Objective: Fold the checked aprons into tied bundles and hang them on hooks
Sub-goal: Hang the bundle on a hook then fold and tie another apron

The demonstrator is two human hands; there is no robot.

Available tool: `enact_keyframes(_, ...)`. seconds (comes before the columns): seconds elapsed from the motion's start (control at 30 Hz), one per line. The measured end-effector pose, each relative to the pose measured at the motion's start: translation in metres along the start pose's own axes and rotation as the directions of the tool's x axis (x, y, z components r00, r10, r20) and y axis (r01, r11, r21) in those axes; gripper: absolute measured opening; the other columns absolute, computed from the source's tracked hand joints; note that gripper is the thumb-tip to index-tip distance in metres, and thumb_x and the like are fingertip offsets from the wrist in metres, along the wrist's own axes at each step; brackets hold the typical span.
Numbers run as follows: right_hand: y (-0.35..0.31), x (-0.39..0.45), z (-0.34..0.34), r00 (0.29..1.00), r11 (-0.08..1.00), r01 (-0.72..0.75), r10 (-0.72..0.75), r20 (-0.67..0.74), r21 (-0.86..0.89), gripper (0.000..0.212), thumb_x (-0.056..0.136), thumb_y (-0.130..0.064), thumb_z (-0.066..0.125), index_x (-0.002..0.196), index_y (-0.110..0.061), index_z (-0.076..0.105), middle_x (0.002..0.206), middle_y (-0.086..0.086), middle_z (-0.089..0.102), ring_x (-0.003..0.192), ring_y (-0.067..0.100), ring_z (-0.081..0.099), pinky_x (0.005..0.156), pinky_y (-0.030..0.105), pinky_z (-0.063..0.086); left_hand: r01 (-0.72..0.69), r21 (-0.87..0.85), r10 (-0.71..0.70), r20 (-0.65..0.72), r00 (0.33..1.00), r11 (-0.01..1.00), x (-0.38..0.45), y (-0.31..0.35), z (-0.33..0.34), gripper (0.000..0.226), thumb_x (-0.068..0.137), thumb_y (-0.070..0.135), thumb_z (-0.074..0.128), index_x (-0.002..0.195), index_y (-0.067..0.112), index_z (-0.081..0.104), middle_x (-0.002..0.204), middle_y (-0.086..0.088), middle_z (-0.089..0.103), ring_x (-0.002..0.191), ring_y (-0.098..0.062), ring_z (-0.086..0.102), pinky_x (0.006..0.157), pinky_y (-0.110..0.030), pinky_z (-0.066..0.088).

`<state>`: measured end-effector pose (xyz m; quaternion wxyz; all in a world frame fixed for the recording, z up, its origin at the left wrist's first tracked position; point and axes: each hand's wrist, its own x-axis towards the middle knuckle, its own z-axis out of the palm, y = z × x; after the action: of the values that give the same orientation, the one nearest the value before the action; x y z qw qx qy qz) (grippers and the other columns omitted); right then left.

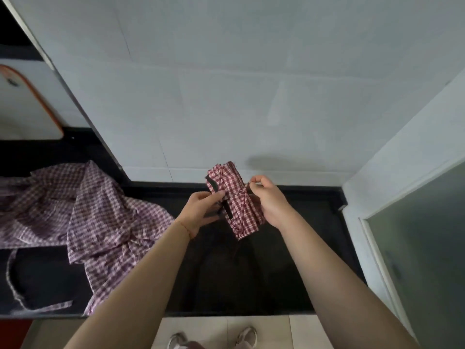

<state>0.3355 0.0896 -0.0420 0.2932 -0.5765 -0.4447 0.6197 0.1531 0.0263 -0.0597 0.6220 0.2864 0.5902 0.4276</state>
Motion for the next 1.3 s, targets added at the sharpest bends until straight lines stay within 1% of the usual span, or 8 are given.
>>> enact_keyframes(0.13, -0.095, -0.028, -0.013, 0.973, 0.981, 0.180, -0.189, 0.132, 0.075, 0.013, 0.099, -0.015, 0.057, 0.092, -0.021, 0.067, 0.104, 0.009, 0.066, 0.095, 0.028, 0.064, 0.076, 0.039, 0.050, -0.172, -0.070, 0.184, 0.220, 0.958, 0.983, -0.027, 0.078, 0.011, 0.052, 0.081, 0.025, 0.079, 0.127, 0.014, 0.060, 0.122, -0.006, 0.070, 0.114, -0.025, 0.066, 0.096, -0.044, 0.052)
enact_keyframes(0.33, -0.223, -0.094, -0.041, 0.865, 0.845, 0.502, -0.495, 0.086, -0.185, 0.003, 0.091, -0.017, 0.071, 0.092, -0.019, 0.074, 0.086, -0.003, 0.073, 0.081, 0.012, 0.066, 0.078, 0.029, 0.051, -0.478, -0.039, 0.478, 0.148, 0.866, 0.877, -0.078, 0.187, 0.045, 0.056, 0.072, 0.015, 0.081, 0.124, 0.008, 0.061, 0.115, -0.005, 0.073, 0.106, -0.023, 0.070, 0.085, -0.036, 0.057)
enact_keyframes(0.47, -0.277, -0.130, -0.052, 0.787, 0.753, 0.607, -0.614, 0.063, -0.253, 0.010, 0.087, -0.011, 0.073, 0.091, -0.019, 0.071, 0.090, -0.003, 0.072, 0.084, 0.011, 0.065, 0.075, 0.027, 0.053, -0.602, -0.027, 0.597, 0.168, 0.784, 0.798, -0.105, 0.239, 0.068, 0.061, 0.071, 0.016, 0.082, 0.127, 0.009, 0.061, 0.117, -0.005, 0.072, 0.106, -0.023, 0.070, 0.081, -0.033, 0.058)
enact_keyframes(0.67, -0.319, -0.159, -0.067, 0.699, 0.692, 0.687, -0.713, -0.059, -0.223, 0.014, 0.087, -0.004, 0.069, 0.087, -0.017, 0.073, 0.092, 0.001, 0.074, 0.086, 0.014, 0.070, 0.078, 0.028, 0.058, -0.702, -0.015, 0.695, 0.159, 0.701, 0.712, -0.128, 0.284, 0.101, 0.049, 0.080, 0.008, 0.079, 0.125, 0.010, 0.062, 0.115, -0.003, 0.073, 0.103, -0.023, 0.071, 0.083, -0.036, 0.059)
enact_keyframes(0.83, -0.337, -0.173, -0.096, 0.638, 0.651, 0.748, -0.759, -0.132, -0.127, 0.024, 0.087, 0.005, 0.066, 0.105, -0.010, 0.072, 0.092, 0.004, 0.072, 0.083, 0.013, 0.069, 0.073, 0.018, 0.057, -0.756, -0.046, 0.756, 0.105, 0.646, 0.653, -0.136, 0.303, 0.135, 0.043, 0.080, 0.005, 0.080, 0.119, 0.010, 0.064, 0.112, -0.004, 0.074, 0.101, -0.022, 0.071, 0.075, -0.031, 0.059)
enact_keyframes(1.1, -0.355, -0.184, -0.139, 0.687, 0.657, 0.725, -0.711, -0.147, 0.207, 0.013, 0.088, 0.007, 0.065, 0.090, -0.005, 0.068, 0.081, 0.008, 0.069, 0.068, 0.016, 0.065, 0.063, 0.025, 0.053, -0.881, 0.061, 0.881, 0.036, 0.471, 0.469, -0.147, 0.325, 0.181, 0.035, 0.078, 0.011, 0.084, 0.110, 0.012, 0.068, 0.104, 0.000, 0.076, 0.097, -0.017, 0.073, 0.080, -0.033, 0.060)
enact_keyframes(1.2, -0.371, -0.183, -0.140, 0.668, 0.650, 0.743, -0.703, -0.244, 0.160, 0.010, 0.087, 0.003, 0.068, 0.089, -0.007, 0.069, 0.081, 0.008, 0.071, 0.069, 0.018, 0.067, 0.065, 0.027, 0.056, -0.859, 0.077, 0.863, -0.040, 0.504, 0.506, -0.144, 0.337, 0.197, 0.030, 0.083, 0.022, 0.080, 0.109, 0.014, 0.067, 0.103, 0.000, 0.075, 0.095, -0.018, 0.073, 0.078, -0.036, 0.062)
enact_keyframes(1.3, -0.393, -0.176, -0.138, 0.608, 0.641, 0.767, -0.714, -0.347, 0.024, 0.007, 0.086, -0.006, 0.073, 0.091, -0.011, 0.072, 0.089, 0.007, 0.073, 0.084, 0.021, 0.071, 0.077, 0.033, 0.060, -0.761, -0.012, 0.756, -0.101, 0.646, 0.649, -0.140, 0.346, 0.218, 0.026, 0.090, 0.030, 0.072, 0.109, 0.014, 0.066, 0.106, -0.004, 0.072, 0.097, -0.024, 0.071, 0.082, -0.039, 0.061)
